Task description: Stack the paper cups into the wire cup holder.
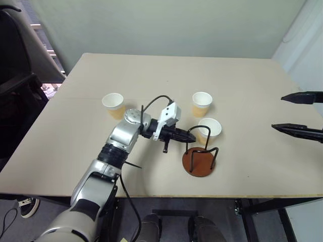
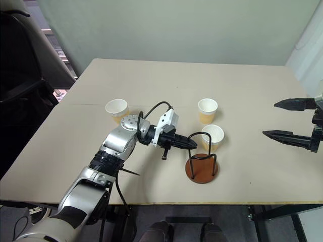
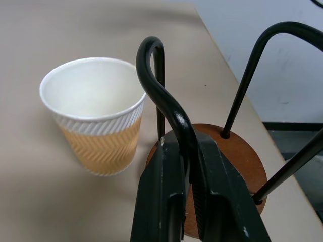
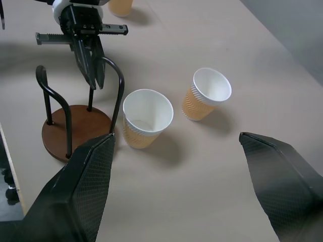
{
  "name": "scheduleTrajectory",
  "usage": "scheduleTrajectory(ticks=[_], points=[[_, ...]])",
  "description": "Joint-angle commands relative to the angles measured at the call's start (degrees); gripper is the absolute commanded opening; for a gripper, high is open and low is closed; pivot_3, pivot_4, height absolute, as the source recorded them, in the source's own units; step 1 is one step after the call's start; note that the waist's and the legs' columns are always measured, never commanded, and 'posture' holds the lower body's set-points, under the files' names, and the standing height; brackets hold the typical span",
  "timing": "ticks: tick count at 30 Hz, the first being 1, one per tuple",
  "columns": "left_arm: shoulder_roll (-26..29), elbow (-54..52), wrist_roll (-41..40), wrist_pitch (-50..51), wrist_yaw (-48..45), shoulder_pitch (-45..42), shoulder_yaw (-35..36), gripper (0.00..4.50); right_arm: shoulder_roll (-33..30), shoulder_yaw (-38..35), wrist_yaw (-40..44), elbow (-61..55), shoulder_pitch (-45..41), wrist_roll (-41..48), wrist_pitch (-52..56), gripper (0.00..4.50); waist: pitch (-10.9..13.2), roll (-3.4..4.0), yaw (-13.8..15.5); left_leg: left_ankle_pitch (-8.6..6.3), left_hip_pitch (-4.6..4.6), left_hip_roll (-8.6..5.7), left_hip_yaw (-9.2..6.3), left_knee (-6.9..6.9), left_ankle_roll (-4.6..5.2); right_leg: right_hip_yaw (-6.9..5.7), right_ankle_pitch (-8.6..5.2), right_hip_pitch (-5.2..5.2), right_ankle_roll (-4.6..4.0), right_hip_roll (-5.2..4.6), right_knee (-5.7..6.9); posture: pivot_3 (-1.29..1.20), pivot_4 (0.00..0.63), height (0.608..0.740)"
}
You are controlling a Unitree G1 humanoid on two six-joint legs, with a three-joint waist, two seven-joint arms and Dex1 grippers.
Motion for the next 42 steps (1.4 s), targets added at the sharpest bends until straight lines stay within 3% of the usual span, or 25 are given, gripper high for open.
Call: scheduleTrajectory(ticks=[1,7,16,17,22,29,34,37,42], points=[[-0.22,2.55,1.35,-3.82,0.94,-2.52,0.68,0.05,0.26,-3.21,-0.92,-1.63,0.35,1.08,0.67,4.10,0.00,0.00,0.00,0.00,0.00,0.00,0.00,0.00,0.01,0.00,0.00,0.00,0.00,0.00,0.00,0.00,0.150,0.740],[-3.16,7.84,4.34,-9.27,5.15,-5.45,0.31,0.05,0.46,-3.26,-1.62,-2.12,0.68,1.39,0.98,4.10,-0.02,0.03,0.13,-0.03,-0.01,-0.01,0.00,0.02,0.05,0.02,0.01,0.00,0.01,0.00,0.00,0.00,0.150,0.740],[-2.99,6.34,5.08,-8.33,1.20,-3.87,-1.84,0.05,0.25,-2.90,-2.17,-2.27,0.80,2.03,0.93,4.10,-0.05,0.08,0.14,-0.04,-0.03,-0.05,0.05,0.03,-0.07,0.09,-0.12,0.01,0.21,0.00,-0.02,0.00,0.150,0.740],[-2.95,6.13,5.06,-7.96,1.23,-3.64,-1.85,0.63,0.29,-2.85,-2.26,-2.34,0.82,2.13,0.96,4.10,-0.05,0.08,0.15,-0.05,-0.03,-0.06,0.06,0.03,-0.07,0.11,-0.13,0.01,0.22,0.00,-0.02,0.00,0.150,0.740],[-1.75,4.31,4.56,-6.96,0.03,-2.65,-1.67,2.18,0.29,-2.02,-2.54,-2.56,0.80,2.66,0.86,4.10,-0.05,0.08,0.15,-0.07,-0.05,-0.07,0.07,0.03,-0.07,0.14,-0.15,0.00,0.26,0.00,-0.02,0.00,0.150,0.740],[0.93,1.69,3.74,-5.47,0.15,-2.54,-0.13,2.18,0.14,1.65,-2.97,-2.23,-0.33,2.71,-0.43,4.10,-0.05,0.09,0.11,-0.07,-0.04,-0.07,0.08,0.03,-0.07,0.15,-0.15,0.00,0.26,0.00,-0.02,0.00,0.150,0.740],[7.52,-6.73,-0.24,0.02,-2.42,0.20,3.08,2.18,0.13,14.16,-4.74,-0.98,-2.91,-4.86,-7.55,4.10,-0.05,0.09,-0.26,-0.08,-0.03,-0.06,0.08,0.03,-0.06,0.15,-0.15,-0.01,0.26,0.02,-0.03,0.00,0.150,0.740],[13.84,-12.43,-2.32,3.01,-3.98,3.57,5.37,2.18,1.48,27.06,-5.60,2.85,-9.66,-14.72,-15.82,4.10,-0.07,0.12,-1.24,-0.09,0.03,-0.02,0.13,0.01,-0.05,0.19,-0.15,-0.05,0.25,0.03,0.00,0.00,0.150,0.740],[22.27,-15.48,-3.86,4.56,-3.60,6.14,10.11,2.18,7.46,41.84,-4.59,14.92,-20.66,-29.75,-31.38,4.10,-0.06,0.12,-1.40,-0.44,0.06,0.08,0.07,0.07,0.56,0.17,-0.07,-0.10,0.16,0.03,0.04,0.00,0.150,0.740]])
